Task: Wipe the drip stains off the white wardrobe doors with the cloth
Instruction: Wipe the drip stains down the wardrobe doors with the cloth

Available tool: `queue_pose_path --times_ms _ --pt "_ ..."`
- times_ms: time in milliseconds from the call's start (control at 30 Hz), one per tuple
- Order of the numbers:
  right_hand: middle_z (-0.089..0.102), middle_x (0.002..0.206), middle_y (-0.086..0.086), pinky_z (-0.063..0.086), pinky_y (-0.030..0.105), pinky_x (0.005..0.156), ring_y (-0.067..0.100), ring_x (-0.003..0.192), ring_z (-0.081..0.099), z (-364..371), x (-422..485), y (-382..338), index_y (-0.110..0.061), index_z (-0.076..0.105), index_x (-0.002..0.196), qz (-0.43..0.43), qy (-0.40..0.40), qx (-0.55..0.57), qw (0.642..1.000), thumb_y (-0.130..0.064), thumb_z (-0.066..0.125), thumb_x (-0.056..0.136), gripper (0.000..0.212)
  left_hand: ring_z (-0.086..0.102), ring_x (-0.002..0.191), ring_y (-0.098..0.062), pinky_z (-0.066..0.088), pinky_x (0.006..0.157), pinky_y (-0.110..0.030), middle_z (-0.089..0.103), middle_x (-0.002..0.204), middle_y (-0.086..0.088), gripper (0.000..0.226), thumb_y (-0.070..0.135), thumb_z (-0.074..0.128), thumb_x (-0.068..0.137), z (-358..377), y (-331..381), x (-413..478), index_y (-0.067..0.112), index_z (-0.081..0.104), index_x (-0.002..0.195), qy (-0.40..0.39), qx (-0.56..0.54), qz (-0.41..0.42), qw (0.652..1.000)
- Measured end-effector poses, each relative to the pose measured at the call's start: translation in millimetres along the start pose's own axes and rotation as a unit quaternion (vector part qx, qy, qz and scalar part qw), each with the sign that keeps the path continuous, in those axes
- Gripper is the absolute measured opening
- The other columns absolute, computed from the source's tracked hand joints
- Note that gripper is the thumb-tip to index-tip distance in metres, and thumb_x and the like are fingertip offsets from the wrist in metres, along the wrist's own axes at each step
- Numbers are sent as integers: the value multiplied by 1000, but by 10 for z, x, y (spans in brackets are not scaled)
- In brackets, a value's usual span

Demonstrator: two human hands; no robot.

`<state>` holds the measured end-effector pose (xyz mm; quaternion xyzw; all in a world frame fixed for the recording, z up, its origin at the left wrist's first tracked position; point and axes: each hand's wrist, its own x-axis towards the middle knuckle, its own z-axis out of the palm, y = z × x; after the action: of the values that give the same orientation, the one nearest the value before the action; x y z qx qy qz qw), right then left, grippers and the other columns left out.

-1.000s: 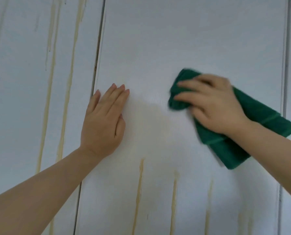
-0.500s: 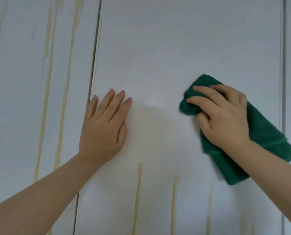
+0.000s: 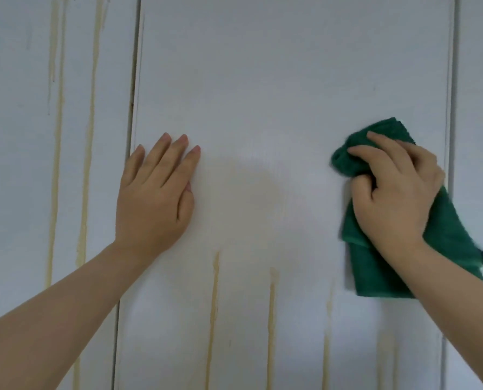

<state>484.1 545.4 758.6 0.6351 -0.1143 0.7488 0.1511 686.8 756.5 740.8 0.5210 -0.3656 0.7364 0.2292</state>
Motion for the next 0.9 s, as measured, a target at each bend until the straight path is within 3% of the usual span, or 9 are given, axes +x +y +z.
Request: queue_pose_path --times_ms 200,367,433,500,633,700,733,800,900 --pt "64 117 0 27 32 88 22 107 42 -204 -408 -17 -14 73 98 -128 -101 99 982 -9 42 80 36 50 122 -35 36 99 -50 48 137 -21 42 12 37 90 -151 266 36 3 56 126 -34 -60 -111 991" --pt "52 108 -39 36 16 93 -8 103 47 -707 -354 -60 -44 55 105 149 -147 318 925 -2 41 77 52 36 127 -10 28 103 -20 42 142 -13 45 27 38 90 -453 1227 165 11 52 130 -60 -290 -186 937" --pt "56 111 -27 46 21 88 1 100 56 -876 -311 -107 -50 48 109 229 -147 414 869 2 43 83 57 26 133 1 21 110 -15 34 147 2 45 41 37 88 -563 1697 227 34 39 133 -114 -425 -232 867" --pt "59 110 -14 50 19 77 3 91 61 -997 -275 -191 -45 45 116 274 -163 502 804 5 42 90 57 25 133 10 26 111 -23 29 146 20 48 51 43 84 -649 2112 311 52 26 129 -154 -569 -304 748" --pt "61 112 -24 42 4 82 -11 103 57 -1070 -259 -262 -31 49 131 261 -283 527 758 -28 33 102 33 49 122 -1 44 102 -29 47 139 13 58 42 54 88 -720 2535 507 36 32 141 -55 -702 -466 536" --pt "59 117 -25 39 3 87 -14 106 54 -1060 -241 -166 -38 49 128 227 -373 512 740 -54 26 95 43 63 106 -8 55 84 -24 57 129 5 47 25 53 94 -742 2564 532 31 39 138 9 -695 -559 453" --pt "57 118 -27 38 2 89 -16 107 51 -1063 -249 -107 -44 47 125 207 -408 500 735 -62 22 89 48 64 104 -10 56 80 -23 58 127 4 45 20 52 95 -740 2579 516 30 40 137 39 -669 -584 457" --pt "53 121 -27 34 2 95 -16 112 47 -1087 -317 1 -52 42 124 184 -423 459 759 -66 21 85 46 58 113 -11 52 90 -26 54 130 6 43 15 51 95 -738 2579 498 29 41 134 109 -602 -571 548" --pt "57 112 -27 33 2 93 -18 107 46 -1106 -447 254 -43 51 122 200 -313 386 844 -42 44 95 27 38 132 -17 32 111 -38 37 139 -2 46 7 48 92 -623 2439 462 17 31 134 198 -458 -387 776"
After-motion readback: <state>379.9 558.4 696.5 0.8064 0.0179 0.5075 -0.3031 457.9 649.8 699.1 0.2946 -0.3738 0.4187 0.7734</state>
